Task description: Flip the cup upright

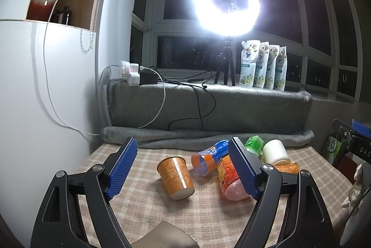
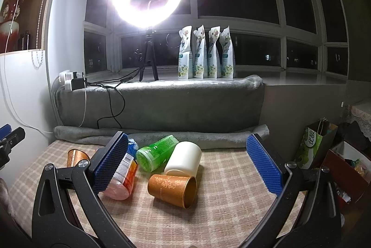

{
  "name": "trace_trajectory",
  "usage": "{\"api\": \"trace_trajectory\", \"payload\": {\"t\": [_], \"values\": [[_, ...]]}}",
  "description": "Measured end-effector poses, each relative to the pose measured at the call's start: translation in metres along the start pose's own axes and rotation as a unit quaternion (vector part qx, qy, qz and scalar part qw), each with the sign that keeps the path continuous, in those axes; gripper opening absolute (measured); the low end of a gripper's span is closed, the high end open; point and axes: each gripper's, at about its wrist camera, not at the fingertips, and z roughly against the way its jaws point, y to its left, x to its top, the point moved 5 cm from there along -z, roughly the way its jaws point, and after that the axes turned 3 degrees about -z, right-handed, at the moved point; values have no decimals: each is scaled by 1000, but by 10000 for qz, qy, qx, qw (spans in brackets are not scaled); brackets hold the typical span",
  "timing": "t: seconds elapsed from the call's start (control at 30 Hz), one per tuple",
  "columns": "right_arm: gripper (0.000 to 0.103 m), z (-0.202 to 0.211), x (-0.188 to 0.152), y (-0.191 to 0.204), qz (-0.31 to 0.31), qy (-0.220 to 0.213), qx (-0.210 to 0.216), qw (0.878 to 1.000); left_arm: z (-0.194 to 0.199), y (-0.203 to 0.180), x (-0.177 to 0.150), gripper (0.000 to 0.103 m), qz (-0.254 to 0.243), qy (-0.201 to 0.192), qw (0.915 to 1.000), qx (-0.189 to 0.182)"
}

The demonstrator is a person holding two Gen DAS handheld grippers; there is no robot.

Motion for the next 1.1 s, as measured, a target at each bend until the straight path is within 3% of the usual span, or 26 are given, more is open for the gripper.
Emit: {"api": "trace_trajectory", "payload": {"t": [1.1], "values": [[103,-6,-8,3,-26,102,13,9999,0,1,-4,81,14,11,10000,5]]}}
